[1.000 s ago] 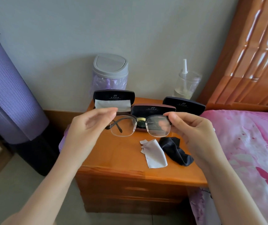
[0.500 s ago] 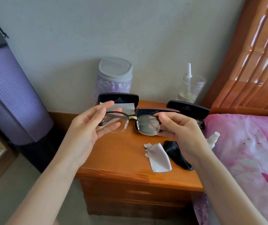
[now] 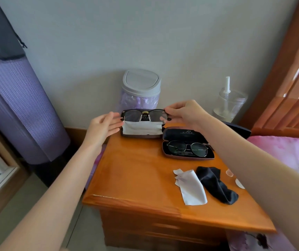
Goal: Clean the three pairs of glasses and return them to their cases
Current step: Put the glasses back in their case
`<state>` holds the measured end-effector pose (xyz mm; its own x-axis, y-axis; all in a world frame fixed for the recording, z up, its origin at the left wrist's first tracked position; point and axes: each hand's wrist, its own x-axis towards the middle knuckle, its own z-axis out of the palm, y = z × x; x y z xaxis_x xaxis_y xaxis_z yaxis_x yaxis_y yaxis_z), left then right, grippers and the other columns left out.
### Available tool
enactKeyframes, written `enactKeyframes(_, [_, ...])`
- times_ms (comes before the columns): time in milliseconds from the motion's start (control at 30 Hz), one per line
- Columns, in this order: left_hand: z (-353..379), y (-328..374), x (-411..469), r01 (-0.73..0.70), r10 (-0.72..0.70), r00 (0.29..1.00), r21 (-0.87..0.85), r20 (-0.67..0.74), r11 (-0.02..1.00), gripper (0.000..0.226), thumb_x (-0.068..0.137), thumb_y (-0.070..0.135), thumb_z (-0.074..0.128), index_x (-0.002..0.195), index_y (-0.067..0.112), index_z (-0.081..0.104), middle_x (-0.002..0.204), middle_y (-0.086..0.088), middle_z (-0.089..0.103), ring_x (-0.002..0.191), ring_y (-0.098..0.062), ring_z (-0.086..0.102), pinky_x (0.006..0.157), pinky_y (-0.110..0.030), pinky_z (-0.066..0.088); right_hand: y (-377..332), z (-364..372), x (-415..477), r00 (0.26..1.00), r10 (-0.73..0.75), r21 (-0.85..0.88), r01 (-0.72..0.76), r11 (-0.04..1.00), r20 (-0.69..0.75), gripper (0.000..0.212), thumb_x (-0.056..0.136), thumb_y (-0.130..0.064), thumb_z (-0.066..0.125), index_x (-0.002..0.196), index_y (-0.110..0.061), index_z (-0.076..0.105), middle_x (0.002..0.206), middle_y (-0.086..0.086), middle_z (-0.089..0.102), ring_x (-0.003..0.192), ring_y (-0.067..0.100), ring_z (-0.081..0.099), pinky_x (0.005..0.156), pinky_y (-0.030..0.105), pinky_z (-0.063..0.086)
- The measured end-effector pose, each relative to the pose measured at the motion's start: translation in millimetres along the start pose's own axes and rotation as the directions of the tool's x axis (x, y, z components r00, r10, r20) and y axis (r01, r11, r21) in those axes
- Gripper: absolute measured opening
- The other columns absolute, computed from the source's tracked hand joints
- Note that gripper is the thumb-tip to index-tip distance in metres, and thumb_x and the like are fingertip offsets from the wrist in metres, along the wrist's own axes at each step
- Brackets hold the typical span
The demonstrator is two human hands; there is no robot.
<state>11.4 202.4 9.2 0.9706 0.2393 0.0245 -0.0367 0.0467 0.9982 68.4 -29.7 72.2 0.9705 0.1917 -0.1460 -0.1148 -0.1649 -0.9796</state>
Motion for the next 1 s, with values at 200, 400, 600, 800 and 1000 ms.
enactKeyframes(200, [8, -14, 12, -0.01, 0.018, 0.998, 0.119, -0.066, 0.993, 0.036, 0.101, 0.023, 0.041, 0.129, 0.005, 0.053, 0.122, -0.011, 0.062, 0.108, -0.018, 0.061, 0.093, -0.026, 0.048, 12, 7, 32, 0.999, 0.045, -0.187, -0.046, 0.981, -0.008, 0.017, 0.091, 0.001, 0.059, 0.102, 0.013, 0.062, 0.1, 0.028, 0.066, 0.078, 0.03, 0.069, 0.072, 0.029, 0.06])
enactKeyframes(400, [11, -21, 20, -0.029, 0.052, 0.994, 0.225, -0.098, 0.974, 0.034, 0.1, 0.022, 0.042, 0.125, 0.005, 0.057, 0.119, -0.009, 0.063, 0.107, -0.014, 0.059, 0.09, -0.024, 0.045, 20, 13, 46, 1.0, 0.03, -0.299, -0.031, 0.954, -0.009, 0.015, 0.092, 0.0, 0.057, 0.101, 0.009, 0.065, 0.104, 0.029, 0.067, 0.078, 0.026, 0.069, 0.07, 0.025, 0.059])
enactKeyframes(600, [13, -30, 24, -0.014, 0.056, 0.993, 0.375, -0.101, 0.927, 0.034, 0.099, 0.028, 0.044, 0.121, 0.009, 0.061, 0.118, -0.008, 0.065, 0.111, -0.02, 0.057, 0.098, -0.035, 0.044, 25, 10, 56, 0.998, 0.061, -0.469, -0.056, 0.881, -0.005, 0.01, 0.093, -0.003, 0.057, 0.093, -0.001, 0.068, 0.092, 0.014, 0.068, 0.072, 0.016, 0.065, 0.068, 0.023, 0.057])
enactKeyframes(800, [10, -32, 24, -0.015, 0.052, 0.994, 0.366, -0.093, 0.93, 0.031, 0.098, 0.026, 0.045, 0.117, 0.01, 0.064, 0.116, -0.007, 0.067, 0.111, -0.021, 0.059, 0.102, -0.042, 0.045, 31, 6, 65, 0.996, 0.085, -0.545, -0.08, 0.834, -0.017, 0.009, 0.089, -0.001, 0.061, 0.094, 0.001, 0.069, 0.09, 0.017, 0.07, 0.066, 0.02, 0.064, 0.076, 0.026, 0.057])
enactKeyframes(1000, [13, -31, 22, -0.035, 0.069, 0.995, 0.376, -0.076, 0.926, 0.031, 0.097, 0.028, 0.047, 0.116, 0.012, 0.066, 0.113, -0.006, 0.068, 0.109, -0.02, 0.06, 0.099, -0.04, 0.046, 31, 8, 65, 0.997, 0.076, -0.623, -0.07, 0.779, -0.017, 0.014, 0.087, 0.005, 0.059, 0.094, 0.0, 0.07, 0.1, 0.025, 0.069, 0.075, 0.028, 0.062, 0.095, 0.04, 0.052])
